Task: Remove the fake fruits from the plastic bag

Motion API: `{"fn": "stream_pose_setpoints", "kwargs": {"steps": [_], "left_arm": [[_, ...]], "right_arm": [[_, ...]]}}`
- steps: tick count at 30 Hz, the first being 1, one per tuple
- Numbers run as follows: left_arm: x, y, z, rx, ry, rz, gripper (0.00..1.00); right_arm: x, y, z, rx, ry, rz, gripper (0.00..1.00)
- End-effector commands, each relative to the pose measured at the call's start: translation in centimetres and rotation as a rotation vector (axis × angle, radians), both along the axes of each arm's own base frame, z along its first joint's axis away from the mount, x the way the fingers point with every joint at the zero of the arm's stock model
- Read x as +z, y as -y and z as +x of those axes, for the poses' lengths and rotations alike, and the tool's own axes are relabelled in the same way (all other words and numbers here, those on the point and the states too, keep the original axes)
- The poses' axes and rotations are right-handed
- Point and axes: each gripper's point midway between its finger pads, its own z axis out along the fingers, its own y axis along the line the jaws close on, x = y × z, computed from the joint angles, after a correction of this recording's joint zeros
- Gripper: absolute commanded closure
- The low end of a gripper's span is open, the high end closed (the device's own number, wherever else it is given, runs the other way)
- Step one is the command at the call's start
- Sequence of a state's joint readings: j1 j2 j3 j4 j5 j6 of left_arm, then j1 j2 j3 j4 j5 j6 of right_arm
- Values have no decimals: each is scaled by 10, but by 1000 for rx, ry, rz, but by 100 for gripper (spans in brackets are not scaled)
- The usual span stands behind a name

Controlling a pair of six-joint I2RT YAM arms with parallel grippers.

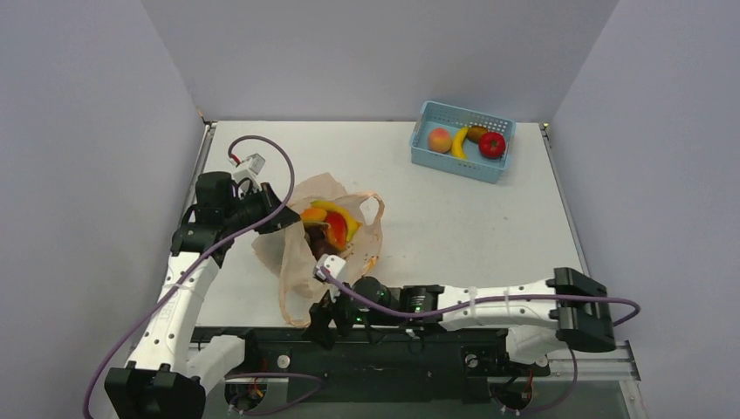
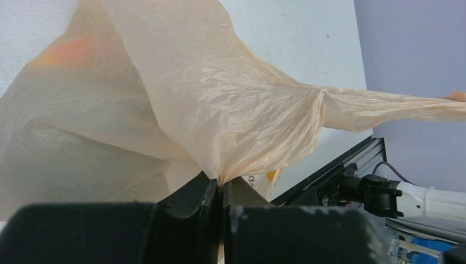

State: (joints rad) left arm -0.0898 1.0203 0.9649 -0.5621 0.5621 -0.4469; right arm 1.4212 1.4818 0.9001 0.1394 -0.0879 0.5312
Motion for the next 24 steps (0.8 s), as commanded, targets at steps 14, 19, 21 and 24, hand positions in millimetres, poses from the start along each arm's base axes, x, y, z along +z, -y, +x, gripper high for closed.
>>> {"fn": "stream_pose_setpoints", "kwargs": {"steps": [14,19,21,24], "left_arm": [[27,-10,-8,2,248,68,100],[11,-17,-16,61,127,73,100],[-2,-30,-22,133,30,124,100],[-10,-35,-35,148,-35,145,100]], "right_arm": [[72,79,98,-532,234,-47,54],[52,49,126,-583,229,-69,63],[43,40,136,-604,233,-88,64],[19,25,146,-599,241,-148,64]]}}
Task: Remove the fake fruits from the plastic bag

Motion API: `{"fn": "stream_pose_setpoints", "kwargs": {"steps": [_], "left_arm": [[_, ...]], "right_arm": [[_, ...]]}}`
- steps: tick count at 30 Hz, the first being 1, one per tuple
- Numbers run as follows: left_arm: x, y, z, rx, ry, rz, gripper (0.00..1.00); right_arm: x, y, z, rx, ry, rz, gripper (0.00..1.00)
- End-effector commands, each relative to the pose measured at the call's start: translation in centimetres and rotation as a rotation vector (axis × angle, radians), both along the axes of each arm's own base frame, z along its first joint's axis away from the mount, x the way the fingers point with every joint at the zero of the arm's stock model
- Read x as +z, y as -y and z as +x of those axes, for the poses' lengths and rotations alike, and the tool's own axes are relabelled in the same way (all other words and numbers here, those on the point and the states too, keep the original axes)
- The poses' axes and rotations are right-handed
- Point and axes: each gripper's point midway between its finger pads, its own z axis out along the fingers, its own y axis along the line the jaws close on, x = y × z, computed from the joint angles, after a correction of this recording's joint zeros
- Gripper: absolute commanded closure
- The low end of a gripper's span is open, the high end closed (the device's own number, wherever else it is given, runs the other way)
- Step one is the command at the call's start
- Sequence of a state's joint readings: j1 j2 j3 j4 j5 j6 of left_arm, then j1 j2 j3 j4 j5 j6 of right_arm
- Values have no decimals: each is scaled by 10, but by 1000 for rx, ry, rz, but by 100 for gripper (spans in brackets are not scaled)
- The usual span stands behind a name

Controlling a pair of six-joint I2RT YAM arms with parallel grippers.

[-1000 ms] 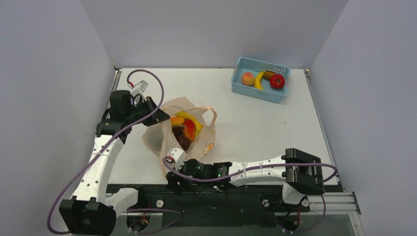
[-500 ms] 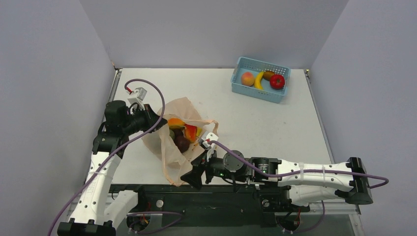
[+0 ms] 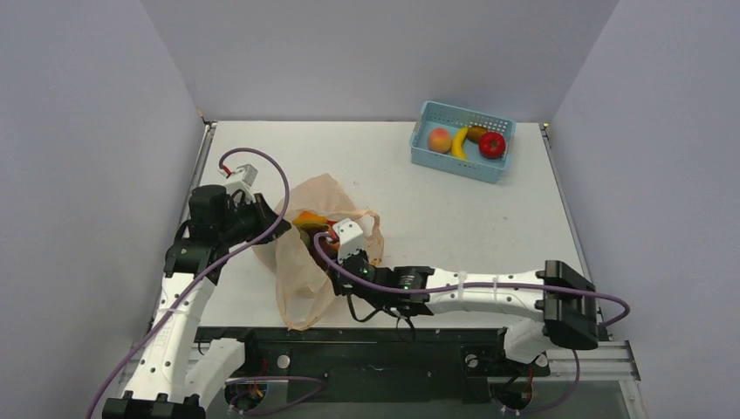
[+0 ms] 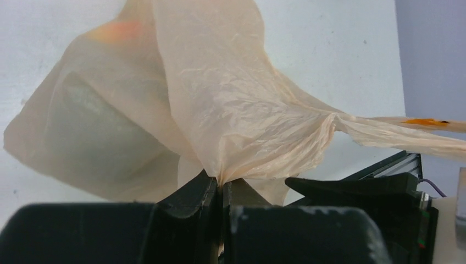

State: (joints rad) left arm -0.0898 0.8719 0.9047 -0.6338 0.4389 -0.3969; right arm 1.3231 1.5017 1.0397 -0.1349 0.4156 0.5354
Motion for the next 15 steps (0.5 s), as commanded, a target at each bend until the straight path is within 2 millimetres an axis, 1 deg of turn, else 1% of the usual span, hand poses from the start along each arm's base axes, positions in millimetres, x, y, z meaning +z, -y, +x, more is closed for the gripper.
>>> {"fn": "stream_pose_setpoints", "kwargs": {"steps": [1,2,3,4,5,6,10,15], "left_arm": [[-3,-12,-15,77,-85,29,100],[-6,-11,-19,73,-85,19,100],[-5,-10,-19,76,-82,9,100],[-5,-9,-21,73,-75,1,100],[-7,-8,-22,72,-80,-4,100],[-7,-8,-24,70,-79,-7,100],[-12,-7,-28,65,-94,-6,100],[-9,-4,-28,52,-97,-22,100]], "right_arm": [[16,-28,29,-55,47,43,65],[2,-32,30,-46,32,7,65],[5,-36,37,-50,34,10,66],[-3,-39,37,-36,27,-10,66],[-2,-41,40,-31,34,-14,66],[-6,-42,41,-28,34,-28,64],[-8,-42,49,-19,46,-52,59],[-16,-35,62,-27,68,-96,58]]}}
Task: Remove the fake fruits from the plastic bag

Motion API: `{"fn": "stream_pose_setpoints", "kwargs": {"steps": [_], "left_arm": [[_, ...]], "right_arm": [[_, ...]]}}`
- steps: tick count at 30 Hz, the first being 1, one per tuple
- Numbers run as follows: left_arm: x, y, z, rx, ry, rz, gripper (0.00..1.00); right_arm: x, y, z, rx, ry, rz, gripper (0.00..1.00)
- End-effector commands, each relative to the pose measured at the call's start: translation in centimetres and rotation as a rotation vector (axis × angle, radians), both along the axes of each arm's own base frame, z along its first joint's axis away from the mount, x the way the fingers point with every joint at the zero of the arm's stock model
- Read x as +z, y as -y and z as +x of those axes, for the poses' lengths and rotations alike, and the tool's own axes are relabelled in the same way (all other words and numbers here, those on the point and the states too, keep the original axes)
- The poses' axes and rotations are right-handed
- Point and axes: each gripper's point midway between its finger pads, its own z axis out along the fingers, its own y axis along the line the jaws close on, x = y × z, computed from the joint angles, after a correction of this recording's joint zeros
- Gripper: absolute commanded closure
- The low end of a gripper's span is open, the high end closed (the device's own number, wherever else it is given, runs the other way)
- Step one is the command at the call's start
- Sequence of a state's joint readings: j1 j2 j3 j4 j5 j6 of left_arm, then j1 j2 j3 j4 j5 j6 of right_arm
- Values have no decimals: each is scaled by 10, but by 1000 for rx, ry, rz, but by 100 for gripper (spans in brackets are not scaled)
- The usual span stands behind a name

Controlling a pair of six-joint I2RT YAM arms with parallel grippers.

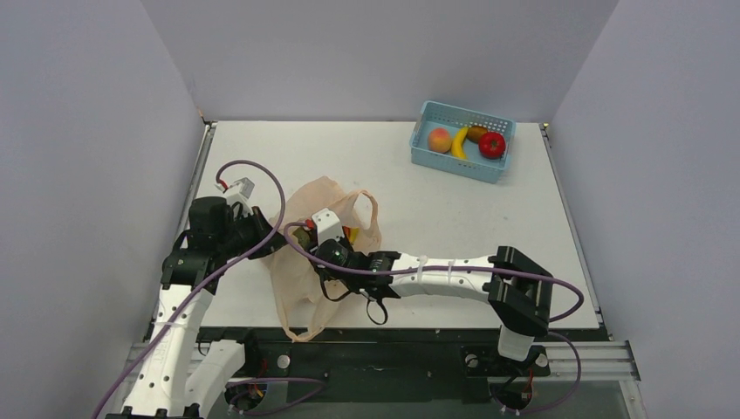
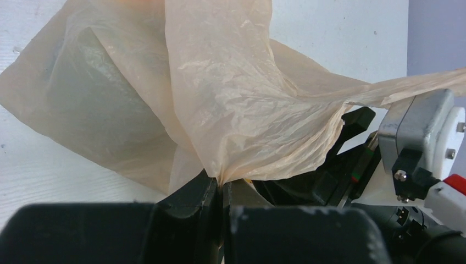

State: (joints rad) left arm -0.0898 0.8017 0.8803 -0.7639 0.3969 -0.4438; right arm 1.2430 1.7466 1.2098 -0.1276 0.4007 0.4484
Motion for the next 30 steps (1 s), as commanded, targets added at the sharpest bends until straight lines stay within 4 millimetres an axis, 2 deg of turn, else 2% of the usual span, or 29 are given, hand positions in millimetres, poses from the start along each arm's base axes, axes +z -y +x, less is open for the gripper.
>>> {"fn": "stream_pose_setpoints", "kwargs": {"steps": [1,5,8,10,13,20,24,25,30], "left_arm": [[7,3,0,-8,8,-20,100],[10,2,0,-9,7,-12,100],[4,2,-2,-20,-15,-6,100],[-3,2,-5,-26,-29,4,100],[-8,0,-8,-26,-31,11,100],[-5,0,-7,-23,7,14,100],[-3,0,-9,-29,25,12,100],[-2,0,-10,-27,32,13,100],[0,-1,-11,-21,46,16,100]], "right_arm": [[16,-4,20,-2,50,18,57],[9,-12,24,44,41,30,47],[1,-20,23,78,38,21,36],[-4,-25,24,94,39,11,34],[-11,-30,24,112,35,10,32],[-35,-46,30,122,22,-28,32],[-43,-47,36,108,37,-56,32],[-51,-43,36,103,30,-87,32],[-45,-43,37,86,35,-80,38]]}}
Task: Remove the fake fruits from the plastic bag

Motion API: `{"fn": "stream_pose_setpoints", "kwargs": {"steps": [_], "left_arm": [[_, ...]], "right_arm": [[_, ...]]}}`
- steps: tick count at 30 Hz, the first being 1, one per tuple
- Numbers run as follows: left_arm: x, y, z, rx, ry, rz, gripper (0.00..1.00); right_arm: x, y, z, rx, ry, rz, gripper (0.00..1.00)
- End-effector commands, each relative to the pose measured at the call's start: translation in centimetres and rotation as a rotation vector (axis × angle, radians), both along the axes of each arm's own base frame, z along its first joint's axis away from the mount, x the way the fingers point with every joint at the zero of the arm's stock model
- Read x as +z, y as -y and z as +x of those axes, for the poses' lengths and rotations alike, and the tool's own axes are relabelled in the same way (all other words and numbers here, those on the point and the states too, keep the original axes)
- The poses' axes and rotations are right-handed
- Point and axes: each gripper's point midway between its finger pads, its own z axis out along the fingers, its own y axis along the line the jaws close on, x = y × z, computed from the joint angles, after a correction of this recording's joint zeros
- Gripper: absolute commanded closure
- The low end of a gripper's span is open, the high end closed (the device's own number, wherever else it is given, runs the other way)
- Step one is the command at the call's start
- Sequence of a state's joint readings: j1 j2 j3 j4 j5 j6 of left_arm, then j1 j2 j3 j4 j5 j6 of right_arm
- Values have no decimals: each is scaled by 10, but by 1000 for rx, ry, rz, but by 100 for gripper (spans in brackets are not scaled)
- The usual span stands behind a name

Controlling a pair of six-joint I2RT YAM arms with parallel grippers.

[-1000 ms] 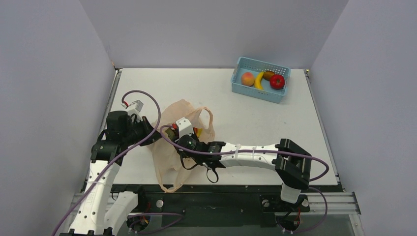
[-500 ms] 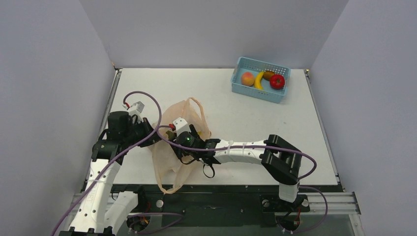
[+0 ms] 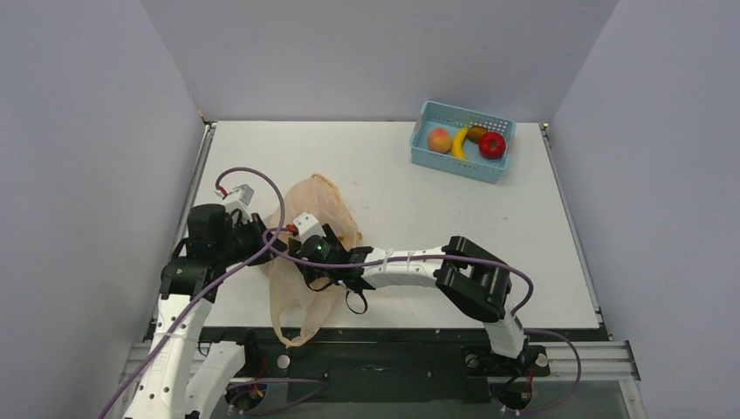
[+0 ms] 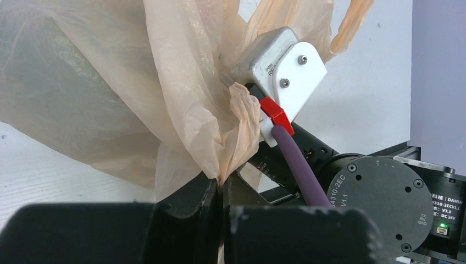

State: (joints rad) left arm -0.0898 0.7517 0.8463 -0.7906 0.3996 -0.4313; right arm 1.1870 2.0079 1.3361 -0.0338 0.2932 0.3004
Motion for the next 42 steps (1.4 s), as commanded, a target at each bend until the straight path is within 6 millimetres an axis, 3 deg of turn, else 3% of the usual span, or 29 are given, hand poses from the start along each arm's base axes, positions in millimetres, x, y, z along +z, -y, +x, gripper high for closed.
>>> {"fn": "stream_pose_setpoints", "kwargs": {"steps": [1,7,15,22,33,37,42], "left_arm": [[8,0,1,-10,53,9,100],[6,-1,1,-3,53,14,100],[7,1,0,-6,60,14,100],[5,1,1,-5,51,17,100],[5,6,-2,-28,51,18,100],[7,8,-4,-36,61,19,100],[6,10,-5,-42,58,21,100]], "right_arm": [[22,-7,7,-25,41,42,41],[45,-4,6,-28,70,115,59],[59,8,5,-59,89,154,62],[68,-3,3,-40,86,222,50],[86,-29,4,15,104,307,43],[86,-48,3,57,104,301,39],[66,-56,7,58,103,265,30]]}}
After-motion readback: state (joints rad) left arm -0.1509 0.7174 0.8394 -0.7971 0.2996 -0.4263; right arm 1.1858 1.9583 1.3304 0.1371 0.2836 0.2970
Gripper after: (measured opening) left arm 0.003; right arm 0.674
